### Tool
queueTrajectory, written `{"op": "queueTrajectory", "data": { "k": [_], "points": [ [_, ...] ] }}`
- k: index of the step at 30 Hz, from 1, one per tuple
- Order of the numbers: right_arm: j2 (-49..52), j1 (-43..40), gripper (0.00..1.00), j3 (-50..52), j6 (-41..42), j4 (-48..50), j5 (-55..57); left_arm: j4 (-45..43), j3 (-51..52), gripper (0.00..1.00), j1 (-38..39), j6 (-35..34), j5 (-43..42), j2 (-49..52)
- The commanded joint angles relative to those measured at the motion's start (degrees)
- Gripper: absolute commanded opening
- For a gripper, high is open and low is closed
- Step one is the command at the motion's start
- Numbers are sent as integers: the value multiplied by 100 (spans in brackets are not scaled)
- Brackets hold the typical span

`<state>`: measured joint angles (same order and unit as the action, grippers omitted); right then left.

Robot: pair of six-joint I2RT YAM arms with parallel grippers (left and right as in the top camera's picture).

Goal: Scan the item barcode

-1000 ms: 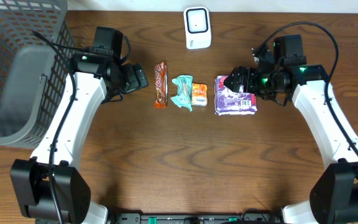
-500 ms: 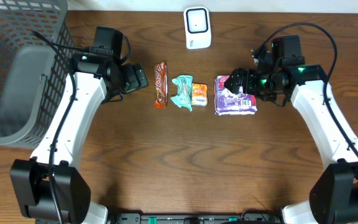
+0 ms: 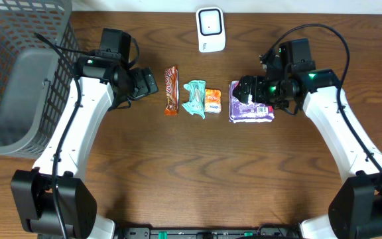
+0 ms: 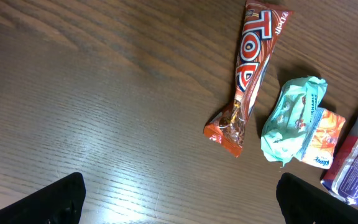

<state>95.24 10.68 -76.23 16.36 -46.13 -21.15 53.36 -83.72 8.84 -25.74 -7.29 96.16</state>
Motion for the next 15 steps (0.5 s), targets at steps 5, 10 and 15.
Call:
{"op": "queueTrajectory", "data": {
  "k": [5, 10, 15],
  "points": [
    [4, 216, 99, -66, 79, 103, 328, 13, -50, 98, -4, -9, 72, 2],
    [7, 525, 96, -63, 107, 125, 1272, 13, -50, 98, -4, -7, 72, 2],
    [129, 1082, 95, -63, 378, 208, 3204, 15, -50, 98, -4, -7, 72, 2]
  ]
}}
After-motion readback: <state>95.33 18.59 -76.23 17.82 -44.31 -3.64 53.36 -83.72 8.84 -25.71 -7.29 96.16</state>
